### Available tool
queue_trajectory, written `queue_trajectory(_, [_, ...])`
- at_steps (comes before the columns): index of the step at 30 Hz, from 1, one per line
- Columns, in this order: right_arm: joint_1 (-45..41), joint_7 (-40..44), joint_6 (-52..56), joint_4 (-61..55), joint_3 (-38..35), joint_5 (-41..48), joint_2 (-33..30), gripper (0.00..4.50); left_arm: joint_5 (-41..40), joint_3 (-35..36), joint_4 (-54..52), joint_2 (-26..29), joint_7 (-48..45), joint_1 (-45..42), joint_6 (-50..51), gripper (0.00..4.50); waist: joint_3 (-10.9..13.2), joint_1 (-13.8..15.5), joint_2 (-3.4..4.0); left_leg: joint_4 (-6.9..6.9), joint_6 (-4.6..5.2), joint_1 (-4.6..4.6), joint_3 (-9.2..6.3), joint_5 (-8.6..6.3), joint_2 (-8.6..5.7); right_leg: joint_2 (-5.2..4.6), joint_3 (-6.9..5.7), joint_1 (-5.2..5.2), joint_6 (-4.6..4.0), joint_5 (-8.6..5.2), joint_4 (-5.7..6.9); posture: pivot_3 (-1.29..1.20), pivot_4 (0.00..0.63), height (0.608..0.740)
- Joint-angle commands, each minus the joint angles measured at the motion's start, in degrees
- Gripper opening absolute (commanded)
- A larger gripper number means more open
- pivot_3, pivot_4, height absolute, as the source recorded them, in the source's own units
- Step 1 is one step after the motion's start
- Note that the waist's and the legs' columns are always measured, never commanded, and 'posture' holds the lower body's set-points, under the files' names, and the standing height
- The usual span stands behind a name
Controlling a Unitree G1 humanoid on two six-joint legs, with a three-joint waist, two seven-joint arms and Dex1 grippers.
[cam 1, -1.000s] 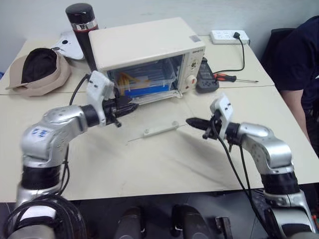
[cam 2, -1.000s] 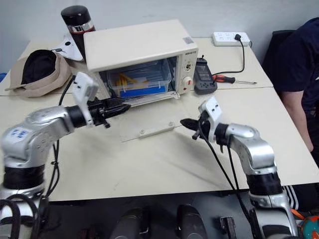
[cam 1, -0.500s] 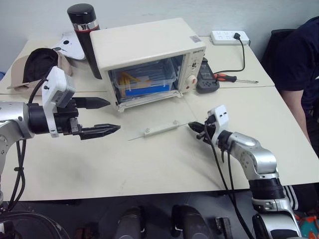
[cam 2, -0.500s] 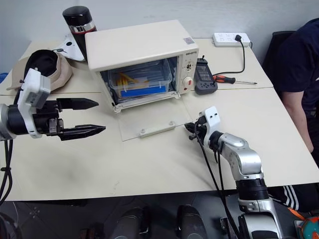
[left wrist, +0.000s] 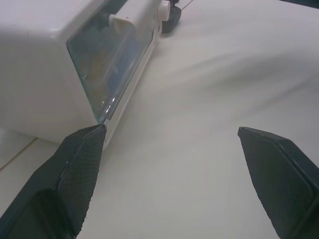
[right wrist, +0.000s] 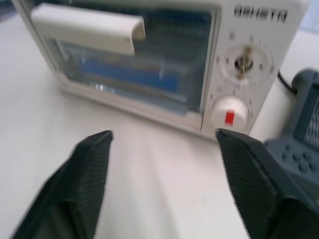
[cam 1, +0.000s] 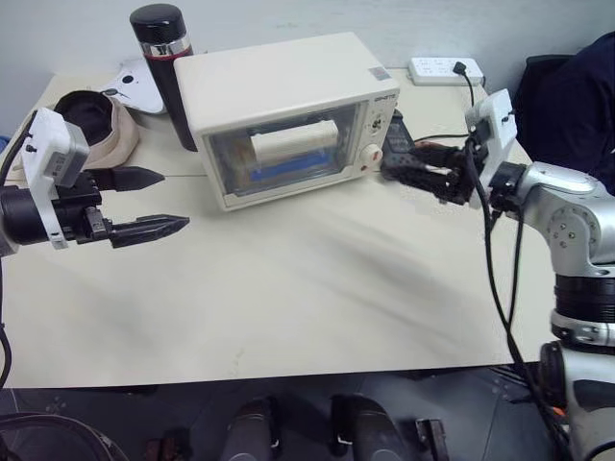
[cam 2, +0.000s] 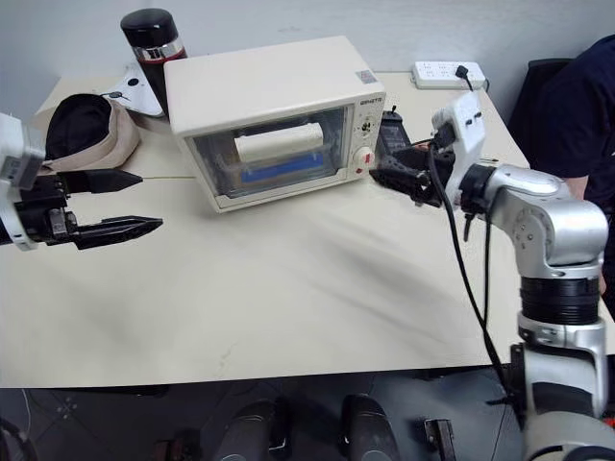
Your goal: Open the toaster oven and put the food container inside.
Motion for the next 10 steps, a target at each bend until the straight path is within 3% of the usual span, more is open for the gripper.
queue_trajectory(1, [-1.3, 5.4, 3.4, -0.4, -4.1, 3.9, -6.3, 4.48, -1.1, 4.2, 0.0, 2.7, -2.0, 0.1, 0.0, 4.50, 0.0, 0.0, 0.00, 0.00, 0.00, 0.01, 0.01, 0.00, 0.00, 0.00, 0.00, 0.00, 0.00, 0.00, 0.00, 0.00, 0.150, 0.740])
queue_trajectory(6, [0.7, 8.2, 4.3, -2.2, -5.8, 6.3, -9.5, 4.48, -2.9, 6.0, 0.4, 3.5, -2.3, -1.0, 1.5, 4.50, 0.0, -0.3, 0.01, -0.05, -0.04, 0.06, 0.06, 0.02, 0.06, 0.04, 0.03, -0.07, -0.02, -0.01, -0.07, 0.00, 0.150, 0.740])
queue_trajectory(10, [4.1, 5.8, 3.2, -4.3, -5.8, 6.3, -6.8, 4.48, -3.9, 6.6, -0.8, 1.7, -0.7, 0.0, 2.0, 4.50, 0.0, -0.1, 0.01, -0.02, -0.06, 0.12, 0.11, 0.03, 0.06, 0.04, 0.12, -0.07, -0.03, -0.01, 0.04, 0.00, 0.150, 0.740])
